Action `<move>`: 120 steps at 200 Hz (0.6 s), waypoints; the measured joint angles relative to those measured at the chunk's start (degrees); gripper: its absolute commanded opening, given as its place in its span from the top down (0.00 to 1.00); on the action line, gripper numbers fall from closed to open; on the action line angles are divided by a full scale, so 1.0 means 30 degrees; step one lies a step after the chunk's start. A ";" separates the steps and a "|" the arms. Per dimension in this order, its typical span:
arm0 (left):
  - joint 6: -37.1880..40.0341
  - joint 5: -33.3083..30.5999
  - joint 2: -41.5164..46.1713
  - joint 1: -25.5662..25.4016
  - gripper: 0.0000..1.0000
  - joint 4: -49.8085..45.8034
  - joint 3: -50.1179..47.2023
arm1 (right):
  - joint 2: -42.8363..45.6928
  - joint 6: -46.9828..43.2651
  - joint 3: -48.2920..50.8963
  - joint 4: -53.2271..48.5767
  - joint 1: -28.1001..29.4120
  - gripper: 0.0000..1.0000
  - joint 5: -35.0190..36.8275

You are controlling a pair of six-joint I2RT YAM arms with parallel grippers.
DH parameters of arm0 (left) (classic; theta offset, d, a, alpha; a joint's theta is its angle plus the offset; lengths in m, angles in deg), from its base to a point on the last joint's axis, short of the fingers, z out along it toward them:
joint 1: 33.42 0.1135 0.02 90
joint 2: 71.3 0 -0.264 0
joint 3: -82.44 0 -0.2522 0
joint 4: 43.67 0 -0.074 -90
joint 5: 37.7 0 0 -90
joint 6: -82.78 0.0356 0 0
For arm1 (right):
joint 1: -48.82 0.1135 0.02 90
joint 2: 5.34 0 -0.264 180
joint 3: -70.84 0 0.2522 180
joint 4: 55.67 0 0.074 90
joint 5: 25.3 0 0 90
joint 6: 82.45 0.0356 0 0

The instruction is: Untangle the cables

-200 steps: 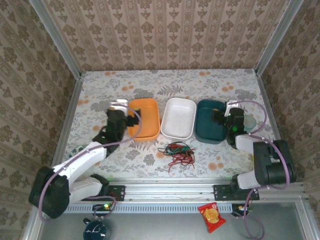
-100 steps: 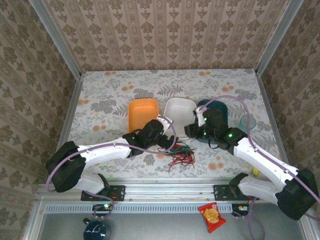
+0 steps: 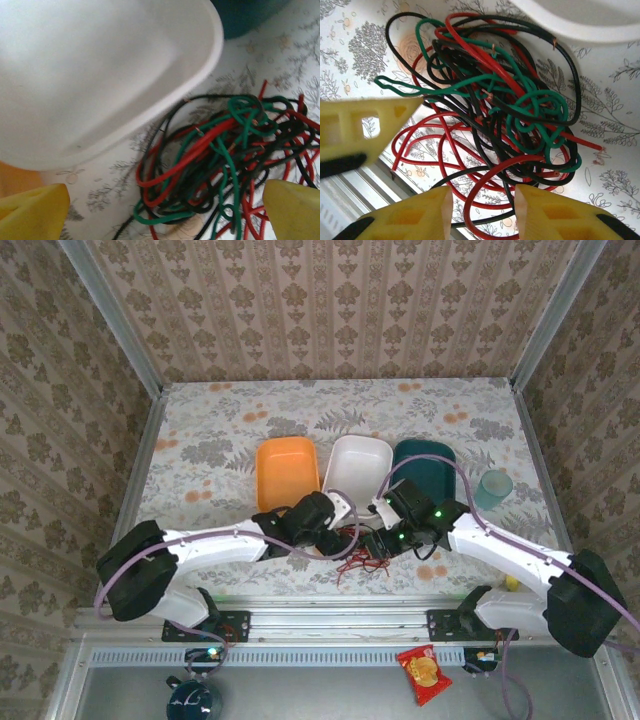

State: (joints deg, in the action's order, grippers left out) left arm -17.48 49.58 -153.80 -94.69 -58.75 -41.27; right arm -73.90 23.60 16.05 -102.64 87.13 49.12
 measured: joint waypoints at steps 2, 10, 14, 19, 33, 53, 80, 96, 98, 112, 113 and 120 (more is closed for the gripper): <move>0.0000 0.0007 -0.0073 -0.0073 0.00 0.0000 0.0000 | -0.0036 0.0007 0.0029 -0.0007 0.0000 0.73 -0.0022; 0.0000 0.0022 -0.0350 -0.0233 0.00 0.0015 0.0000 | -0.0160 0.0197 0.0124 -0.0007 0.0000 0.79 -0.0124; 0.0007 0.0036 -0.0474 -0.0277 0.00 0.0015 0.0000 | -0.0226 0.0189 0.0153 -0.0007 0.0000 0.84 -0.0182; 0.0007 0.0058 -0.0685 -0.0357 0.00 0.0015 0.0000 | -0.0313 0.0284 0.0189 0.0022 0.0000 0.89 -0.0255; 0.0022 0.0058 -0.1239 -0.0444 0.00 0.0124 0.0000 | -0.0481 0.0291 0.0219 0.0051 0.0000 0.99 -0.0415; 0.0189 -0.0051 -0.1989 -0.0452 0.00 0.0481 0.0000 | -0.0459 0.0335 0.0219 0.0058 0.0000 1.00 -0.0525; 0.0597 -0.0233 -0.2951 -0.0459 0.18 0.0962 0.0015 | 0.0947 0.0474 0.0255 0.0080 -0.0036 1.00 -0.0488; 0.0634 -0.0248 -0.3628 -0.0459 0.35 0.1151 0.0211 | 0.2426 0.0721 0.0255 0.0131 -0.0087 1.00 -0.0342; 0.0780 -0.0255 -0.3723 -0.0459 0.38 0.1144 0.0240 | 0.2572 0.0736 0.0255 0.0153 -0.0095 1.00 -0.0306; 0.0911 -0.0342 -0.4167 -0.0444 0.59 0.1311 0.0437 | 0.3891 0.0874 0.0248 0.0291 -0.0175 1.00 0.0182; 0.0933 -0.0342 -0.4189 -0.0444 0.60 0.1319 0.0444 | 0.4022 0.0874 0.0248 0.0291 -0.0189 1.00 0.0240; 0.0984 -0.0386 -0.4313 -0.0437 0.69 0.1450 0.0532 | 0.4612 0.0998 0.0240 0.0350 -0.0240 1.00 0.0576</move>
State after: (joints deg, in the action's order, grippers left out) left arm -14.53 48.42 -166.74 -96.00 -54.40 -39.68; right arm -60.06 26.60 16.77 -101.59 86.41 50.85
